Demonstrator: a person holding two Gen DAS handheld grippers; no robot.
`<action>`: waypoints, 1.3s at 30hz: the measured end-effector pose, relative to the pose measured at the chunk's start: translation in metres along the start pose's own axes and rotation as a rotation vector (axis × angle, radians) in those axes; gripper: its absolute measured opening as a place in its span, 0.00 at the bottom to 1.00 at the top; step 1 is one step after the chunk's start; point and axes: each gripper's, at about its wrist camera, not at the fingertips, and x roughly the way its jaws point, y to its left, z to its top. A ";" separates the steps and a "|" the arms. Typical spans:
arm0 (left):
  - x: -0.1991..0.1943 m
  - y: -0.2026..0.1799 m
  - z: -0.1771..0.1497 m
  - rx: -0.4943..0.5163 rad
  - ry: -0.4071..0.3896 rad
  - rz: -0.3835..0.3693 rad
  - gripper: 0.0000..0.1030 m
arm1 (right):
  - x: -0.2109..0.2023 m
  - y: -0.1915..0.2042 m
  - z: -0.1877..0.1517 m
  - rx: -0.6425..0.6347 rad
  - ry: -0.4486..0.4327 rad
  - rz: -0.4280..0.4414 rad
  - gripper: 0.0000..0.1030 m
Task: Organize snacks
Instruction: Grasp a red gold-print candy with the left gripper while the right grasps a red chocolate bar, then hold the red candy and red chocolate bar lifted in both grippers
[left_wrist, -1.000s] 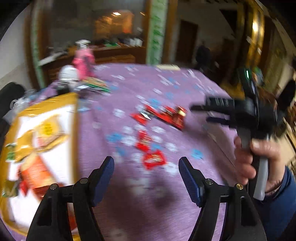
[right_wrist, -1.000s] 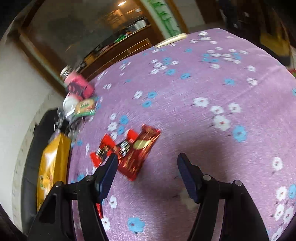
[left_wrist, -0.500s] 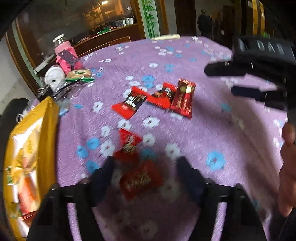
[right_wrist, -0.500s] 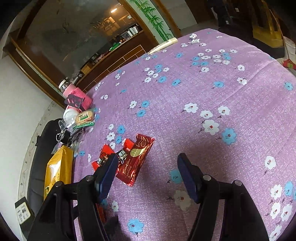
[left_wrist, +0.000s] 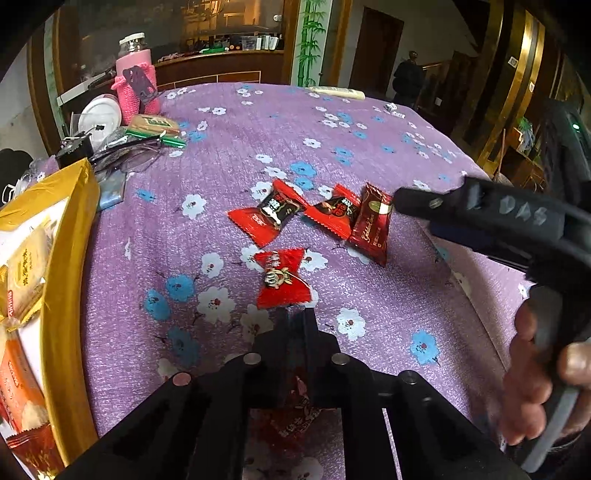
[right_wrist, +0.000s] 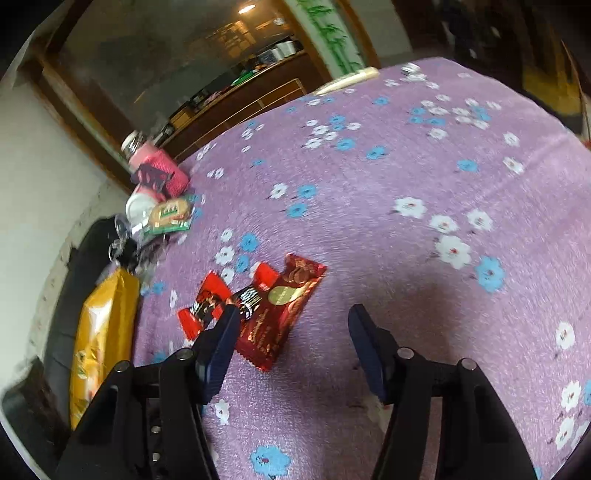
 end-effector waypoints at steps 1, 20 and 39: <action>-0.001 0.000 0.000 0.000 -0.006 0.003 0.06 | 0.004 0.007 -0.002 -0.032 -0.001 -0.012 0.57; -0.028 0.027 0.006 0.042 0.050 -0.073 0.73 | 0.010 0.007 -0.008 -0.183 0.048 -0.237 0.15; -0.022 -0.019 -0.032 0.380 0.058 -0.005 0.27 | 0.011 0.003 -0.003 -0.141 0.034 -0.214 0.13</action>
